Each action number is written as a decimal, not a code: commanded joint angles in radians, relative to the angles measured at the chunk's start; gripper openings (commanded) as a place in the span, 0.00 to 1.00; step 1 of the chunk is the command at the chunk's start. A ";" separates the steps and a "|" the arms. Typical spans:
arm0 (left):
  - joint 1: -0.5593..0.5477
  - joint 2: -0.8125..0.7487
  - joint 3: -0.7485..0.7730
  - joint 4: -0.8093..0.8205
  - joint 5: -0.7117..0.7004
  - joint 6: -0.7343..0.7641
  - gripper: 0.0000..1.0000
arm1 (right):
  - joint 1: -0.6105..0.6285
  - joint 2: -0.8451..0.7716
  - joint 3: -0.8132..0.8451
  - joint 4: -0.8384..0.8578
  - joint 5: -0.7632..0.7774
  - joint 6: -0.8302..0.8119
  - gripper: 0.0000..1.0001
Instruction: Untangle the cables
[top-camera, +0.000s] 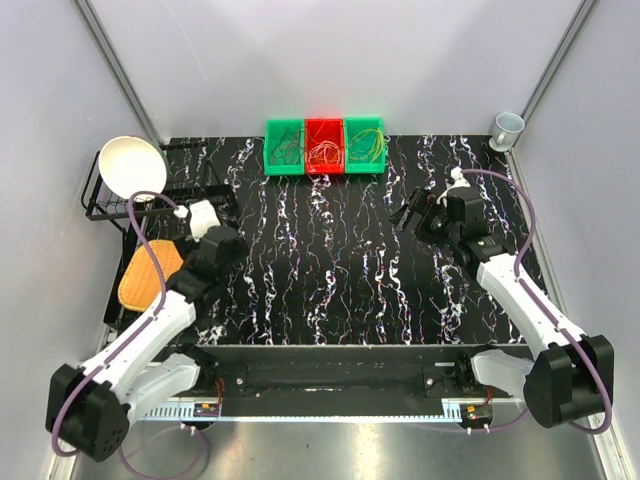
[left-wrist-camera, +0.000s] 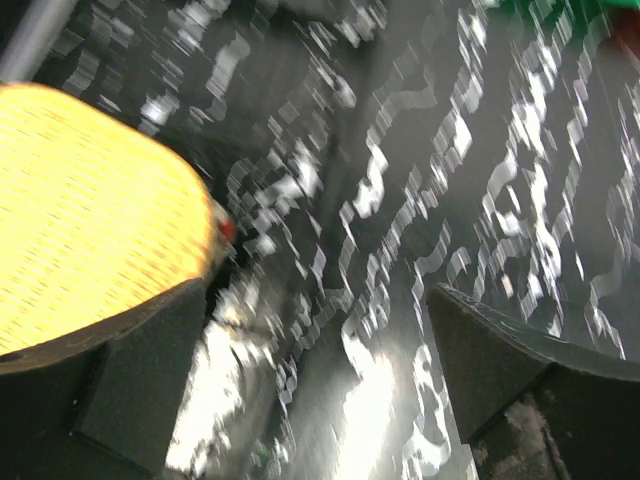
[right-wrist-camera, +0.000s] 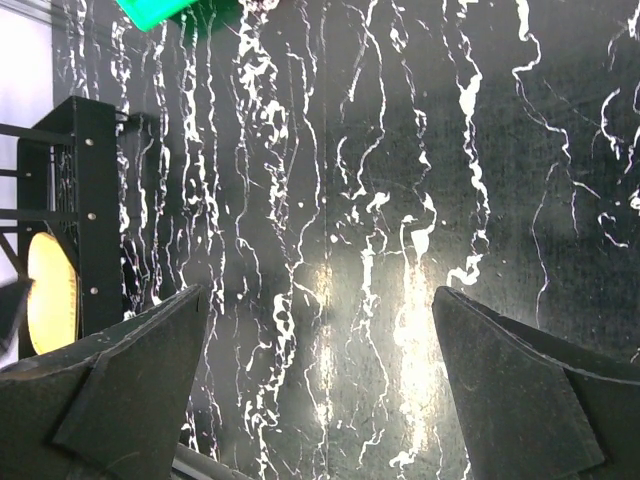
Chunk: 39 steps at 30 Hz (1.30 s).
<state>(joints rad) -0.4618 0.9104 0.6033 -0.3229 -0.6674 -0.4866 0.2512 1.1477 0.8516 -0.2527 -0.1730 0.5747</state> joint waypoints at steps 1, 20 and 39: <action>0.069 0.090 0.015 0.207 -0.240 0.063 0.99 | -0.003 0.012 -0.017 0.049 -0.022 0.017 1.00; 0.308 0.317 -0.332 1.217 0.308 0.532 0.98 | -0.003 0.049 -0.037 0.070 -0.071 0.025 1.00; 0.416 0.459 -0.376 1.440 0.468 0.465 0.99 | -0.003 0.037 -0.091 0.191 0.274 -0.024 1.00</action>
<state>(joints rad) -0.0383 1.3624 0.2344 1.0485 -0.2745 -0.0010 0.2497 1.2354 0.7822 -0.1299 -0.1043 0.5907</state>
